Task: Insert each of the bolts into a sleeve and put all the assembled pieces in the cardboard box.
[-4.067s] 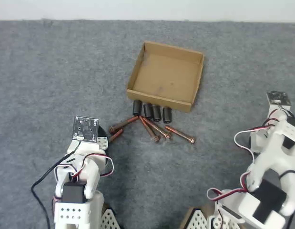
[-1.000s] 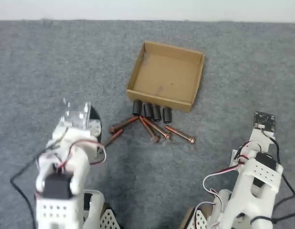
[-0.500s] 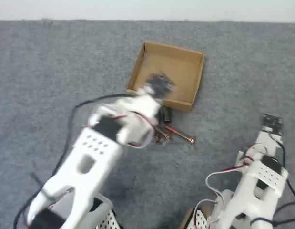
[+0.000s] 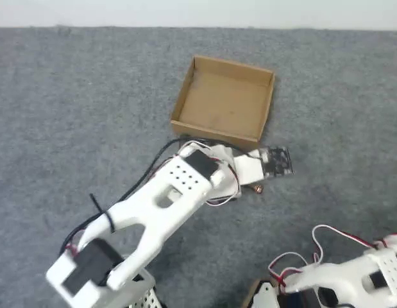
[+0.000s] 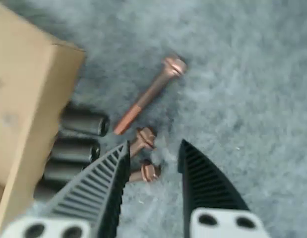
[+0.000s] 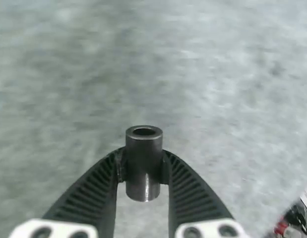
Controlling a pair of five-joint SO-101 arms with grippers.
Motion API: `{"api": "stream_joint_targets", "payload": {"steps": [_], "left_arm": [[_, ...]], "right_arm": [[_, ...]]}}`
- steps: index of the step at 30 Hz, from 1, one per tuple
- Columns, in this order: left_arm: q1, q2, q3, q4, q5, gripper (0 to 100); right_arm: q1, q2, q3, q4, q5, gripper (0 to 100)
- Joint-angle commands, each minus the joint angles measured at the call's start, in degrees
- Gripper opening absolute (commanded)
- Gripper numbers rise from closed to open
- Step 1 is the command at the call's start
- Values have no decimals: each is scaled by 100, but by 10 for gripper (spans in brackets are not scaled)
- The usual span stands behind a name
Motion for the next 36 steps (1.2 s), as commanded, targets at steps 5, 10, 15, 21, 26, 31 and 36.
{"api": "stream_joint_targets", "payload": {"steps": [5, 10, 15, 21, 26, 31, 36], "left_arm": [[44, 677, -927, -26, -589, 167], [79, 1301, -1376, -545, -589, 167], [387, 1873, -1692, -624, -589, 166], [378, 2435, -2000, -633, -589, 166], [475, 2769, -2009, -818, -580, 166], [475, 2778, -2009, -862, -571, 166], [510, 2804, -2009, -835, -571, 92]], "right_arm": [[338, -224, -193, -198, 105, 7], [338, -251, -185, -198, 105, 7], [374, -207, -176, -523, 114, 7], [382, -242, -176, -549, 105, 7], [374, -207, -176, -549, 105, 7], [374, -251, -35, -558, 396, 7], [312, -251, 97, -558, 659, 7]]}}
